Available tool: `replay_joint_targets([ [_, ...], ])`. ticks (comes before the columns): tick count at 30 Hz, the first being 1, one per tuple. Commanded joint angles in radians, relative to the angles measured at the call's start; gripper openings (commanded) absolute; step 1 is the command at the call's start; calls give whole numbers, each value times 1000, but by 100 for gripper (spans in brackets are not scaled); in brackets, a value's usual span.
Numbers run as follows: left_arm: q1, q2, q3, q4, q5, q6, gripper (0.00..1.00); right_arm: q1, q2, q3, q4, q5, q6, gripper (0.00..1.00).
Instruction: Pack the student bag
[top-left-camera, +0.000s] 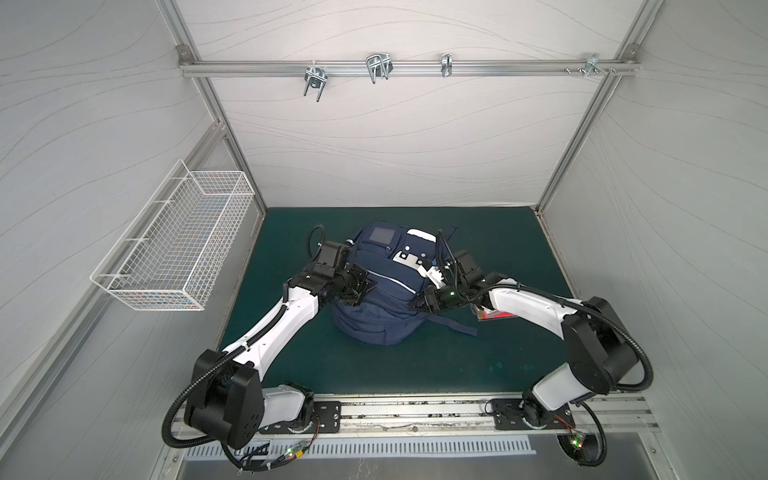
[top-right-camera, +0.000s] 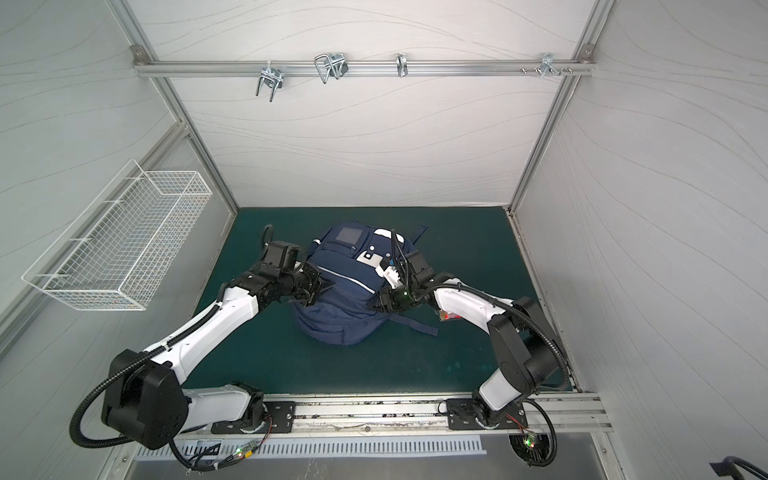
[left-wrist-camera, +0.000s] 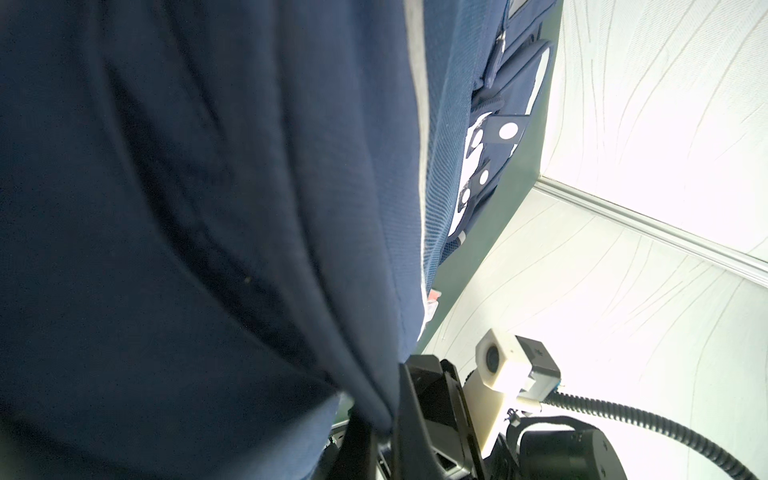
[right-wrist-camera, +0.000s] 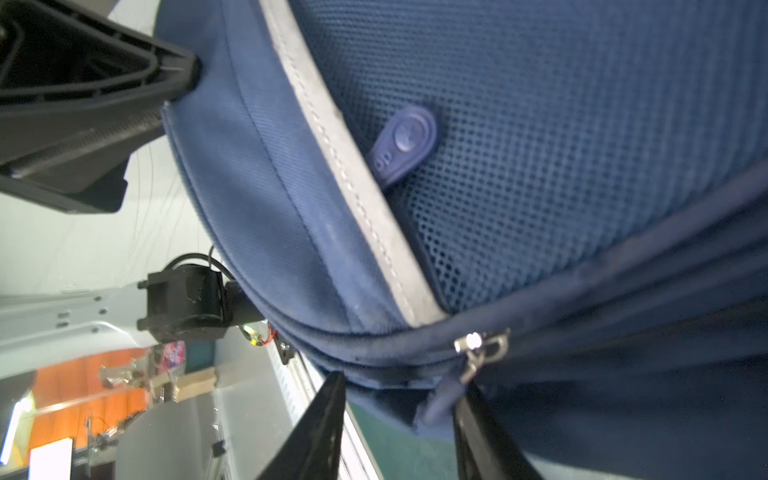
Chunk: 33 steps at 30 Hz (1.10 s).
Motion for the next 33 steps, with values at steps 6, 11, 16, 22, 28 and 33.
replay_joint_targets([
  [6,0,-8,15,96,16,0,0,6,-52,-17,-32,104,-5,14],
  [11,1,-15,8,92,15,2,0,7,-52,-3,-60,140,-2,7],
  [16,0,-16,8,84,15,7,0,6,-48,8,-55,123,-12,13],
  [22,1,-18,-2,80,15,13,0,6,-20,55,-64,117,-25,20],
  [28,1,-21,-12,84,14,12,0,6,20,88,-66,105,-27,14],
  [33,1,-19,-11,90,14,10,0,6,31,76,-66,116,-17,20],
])
